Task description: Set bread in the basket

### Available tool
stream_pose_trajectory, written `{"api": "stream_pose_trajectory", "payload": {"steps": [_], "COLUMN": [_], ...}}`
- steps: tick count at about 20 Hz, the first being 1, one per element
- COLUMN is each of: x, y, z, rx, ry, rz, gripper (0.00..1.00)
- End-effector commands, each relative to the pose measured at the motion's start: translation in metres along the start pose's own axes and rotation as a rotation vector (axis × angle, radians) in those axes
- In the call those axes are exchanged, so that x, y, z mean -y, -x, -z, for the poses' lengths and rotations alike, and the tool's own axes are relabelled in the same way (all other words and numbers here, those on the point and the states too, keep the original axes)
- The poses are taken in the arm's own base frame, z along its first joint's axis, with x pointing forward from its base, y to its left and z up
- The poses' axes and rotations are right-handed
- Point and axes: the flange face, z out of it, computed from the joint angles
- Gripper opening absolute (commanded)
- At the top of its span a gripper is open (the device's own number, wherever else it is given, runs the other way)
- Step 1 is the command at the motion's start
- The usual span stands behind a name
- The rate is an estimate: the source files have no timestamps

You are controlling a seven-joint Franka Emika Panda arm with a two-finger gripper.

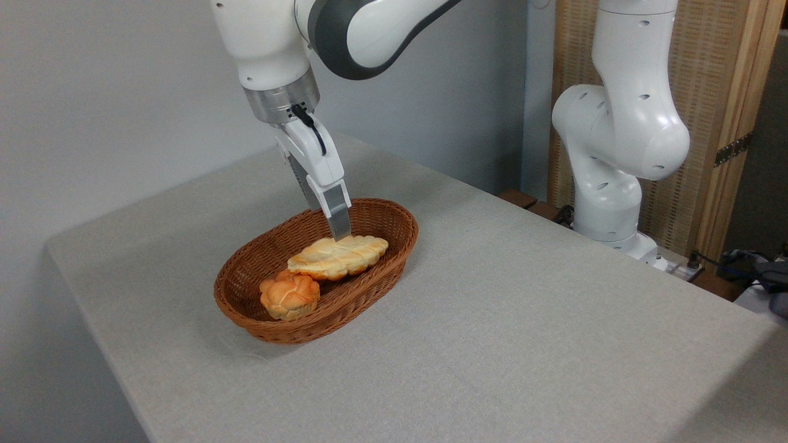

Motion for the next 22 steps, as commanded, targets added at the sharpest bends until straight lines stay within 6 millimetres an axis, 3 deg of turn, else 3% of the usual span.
{"api": "stream_pose_trajectory", "payload": {"steps": [1, 6, 13, 18, 22], "x": [0.012, 0.045, 0.055, 0.061, 0.069], "y": [0.009, 0.045, 0.048, 0.046, 0.056], "z": [0.035, 0.098, 0.148, 0.147, 0.148], "rx": [-0.056, -0.111, -0.048, -0.044, -0.049], "ry": [-0.035, -0.066, -0.177, -0.172, -0.169], "rz": [0.013, 0.110, 0.227, 0.224, 0.243], "gripper": [1.00, 1.00, 1.00, 1.00, 1.00]}}
